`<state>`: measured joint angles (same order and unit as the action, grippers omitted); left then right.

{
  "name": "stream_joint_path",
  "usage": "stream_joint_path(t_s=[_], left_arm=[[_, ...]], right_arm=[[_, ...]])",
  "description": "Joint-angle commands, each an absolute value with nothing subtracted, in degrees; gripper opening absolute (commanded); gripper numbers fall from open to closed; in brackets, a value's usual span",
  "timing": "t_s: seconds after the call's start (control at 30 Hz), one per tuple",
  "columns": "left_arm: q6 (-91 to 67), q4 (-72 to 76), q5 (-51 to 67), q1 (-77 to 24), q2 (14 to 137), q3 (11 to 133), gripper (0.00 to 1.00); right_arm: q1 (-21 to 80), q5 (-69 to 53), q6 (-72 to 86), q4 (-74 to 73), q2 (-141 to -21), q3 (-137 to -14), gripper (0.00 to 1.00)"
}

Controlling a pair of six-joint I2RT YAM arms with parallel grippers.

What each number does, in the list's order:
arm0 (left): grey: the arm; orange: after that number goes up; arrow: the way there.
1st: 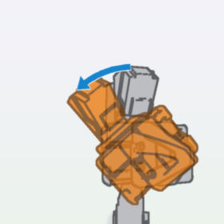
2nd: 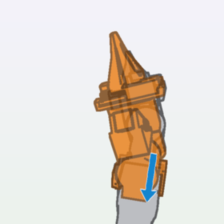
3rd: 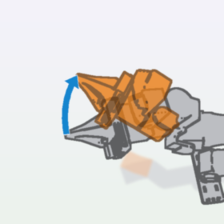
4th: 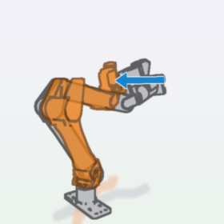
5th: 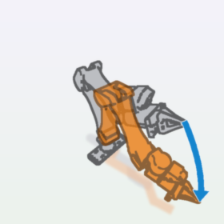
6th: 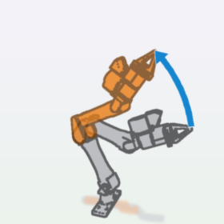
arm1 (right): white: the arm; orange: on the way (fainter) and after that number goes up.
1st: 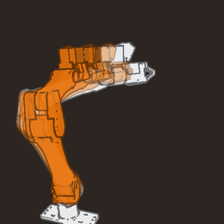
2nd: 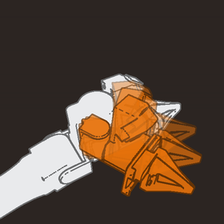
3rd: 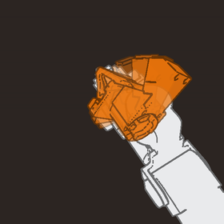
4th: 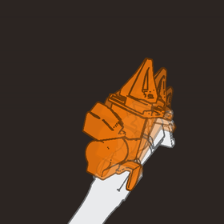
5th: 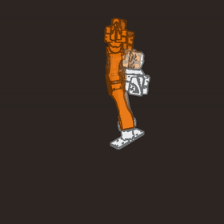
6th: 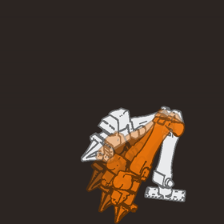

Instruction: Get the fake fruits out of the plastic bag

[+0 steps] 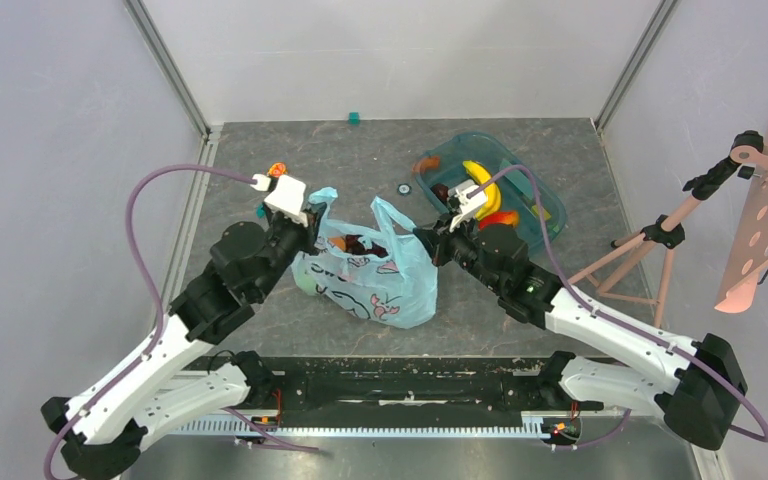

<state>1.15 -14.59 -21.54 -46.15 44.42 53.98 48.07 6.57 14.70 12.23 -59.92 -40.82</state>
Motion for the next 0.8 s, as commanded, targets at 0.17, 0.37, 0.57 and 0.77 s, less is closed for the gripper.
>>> stream_joint_path(t_s=[0.17, 0.37, 0.57, 0.77], left_arm=[[2.3, -13.7, -20.0, -46.3, 40.0, 56.3, 0.02], [5.2, -13.8, -22.9, -44.2, 46.0, 61.1, 0.02], [-1.5, -12.0, -5.7, -25.8, 55.8, 69.3, 0.02], [-2.5, -9.3, 4.6, -18.7, 59.3, 77.0, 0.02]], right_arm=[[47.1, 14.0, 8.6, 11.0, -57.7, -40.3, 0.0], [44.0, 11.6, 5.7, 10.9, -64.1, -48.8, 0.0], [38.2, 1.8, 4.1, 10.4, -78.0, -65.7, 0.0], [36.7, -2.3, 0.5, 12.1, -83.1, -77.1, 0.0]])
